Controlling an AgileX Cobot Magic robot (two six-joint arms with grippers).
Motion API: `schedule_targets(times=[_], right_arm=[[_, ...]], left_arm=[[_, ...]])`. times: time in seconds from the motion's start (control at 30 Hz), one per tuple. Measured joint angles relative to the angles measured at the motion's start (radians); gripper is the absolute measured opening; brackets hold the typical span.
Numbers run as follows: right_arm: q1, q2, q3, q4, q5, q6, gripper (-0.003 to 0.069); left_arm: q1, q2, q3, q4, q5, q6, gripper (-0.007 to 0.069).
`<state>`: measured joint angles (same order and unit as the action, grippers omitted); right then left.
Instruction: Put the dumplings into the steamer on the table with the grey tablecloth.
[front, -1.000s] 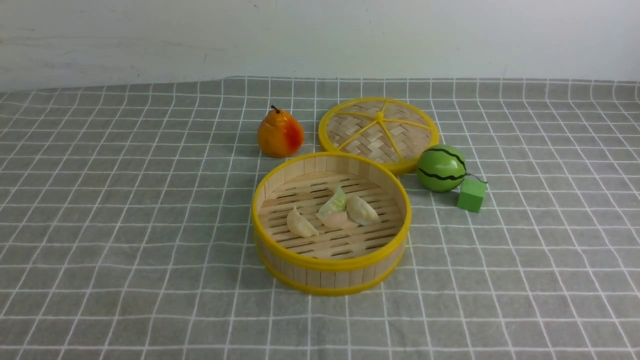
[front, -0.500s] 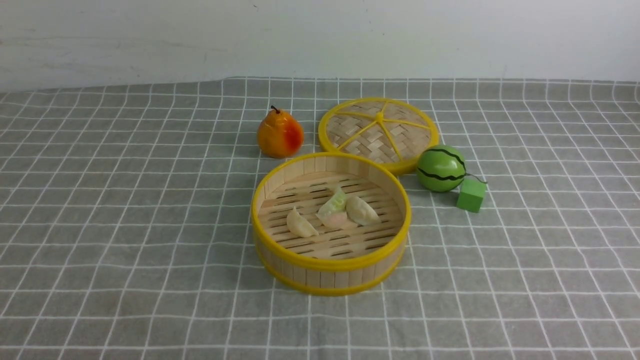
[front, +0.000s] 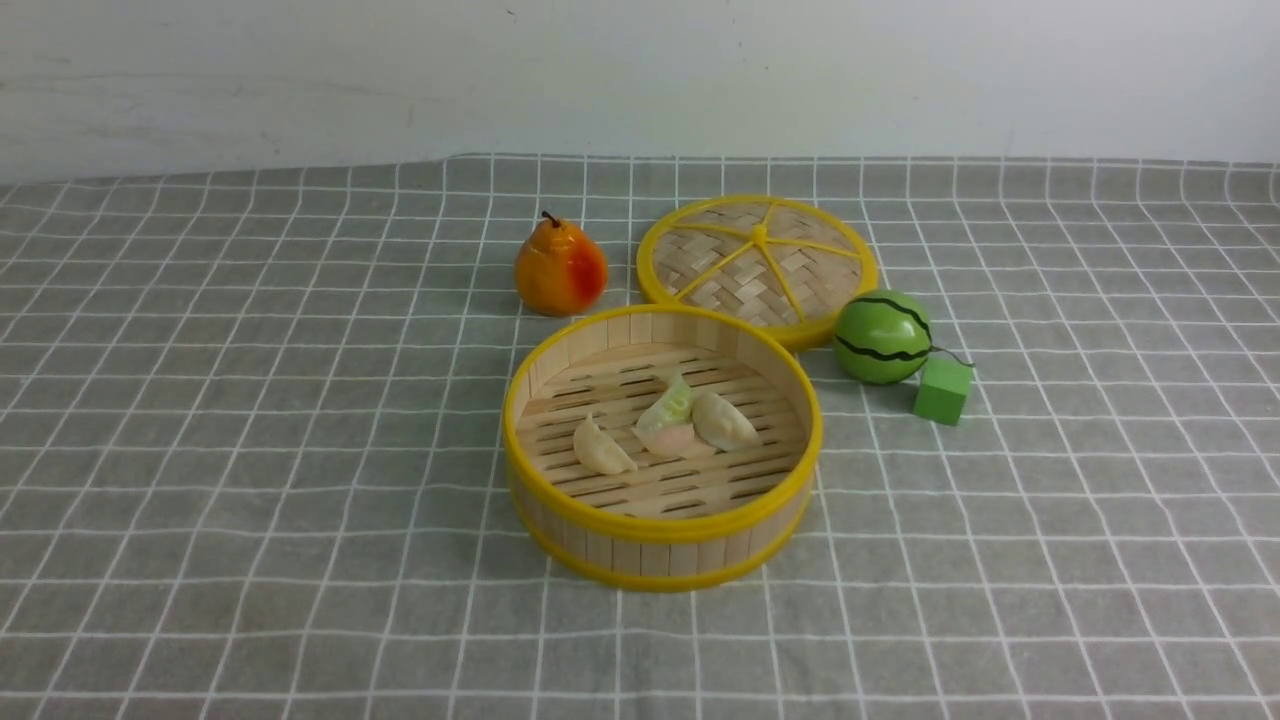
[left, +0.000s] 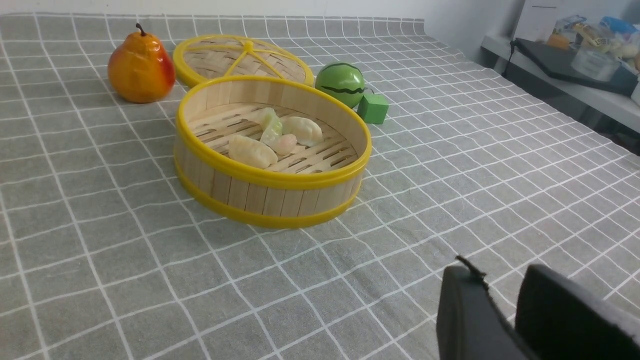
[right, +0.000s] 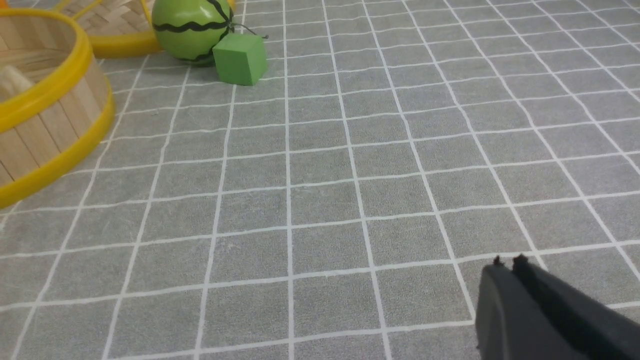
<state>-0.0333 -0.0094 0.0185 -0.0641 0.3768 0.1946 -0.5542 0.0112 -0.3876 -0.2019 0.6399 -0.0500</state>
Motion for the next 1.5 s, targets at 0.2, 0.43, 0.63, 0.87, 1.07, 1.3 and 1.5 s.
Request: schedule_targets(times=[0.2,0.43,0.63,0.87,1.07,1.3,1.5], right_arm=[[0.0,0.0,0.0,0.0,0.0,0.001,0.0022],[0.0,0.0,0.0,0.0,0.001,0.001,0.0031],[0.0,0.0,0.0,0.0,0.001,0.001,0.0041],[0.0,0.0,0.0,0.0,0.001,0.001,0.0047],[0.0,0.0,0.0,0.0,0.001,0.001,0.0058],[0.0,0.0,0.0,0.0,0.001,0.001,0.0062],[0.0,0.0,0.0,0.0,0.001,0.001,0.0065]], left_arm=[[0.0,0.0,0.0,0.0,0.0,0.0,0.0163],[0.0,0.0,0.0,0.026,-0.059,0.0,0.0162],[0.081,0.0,0.125,0.145,-0.37,-0.033,-0.0014],[0.39,0.0,0.296,0.156,-0.551,-0.138,-0.0014],[0.528,-0.02,0.406,0.189,-0.53,-0.18,-0.0014],[0.585,-0.021,0.416,0.202,-0.391,-0.18,-0.0014],[0.605,-0.021,0.417,0.202,-0.283,-0.18,-0.0014]])
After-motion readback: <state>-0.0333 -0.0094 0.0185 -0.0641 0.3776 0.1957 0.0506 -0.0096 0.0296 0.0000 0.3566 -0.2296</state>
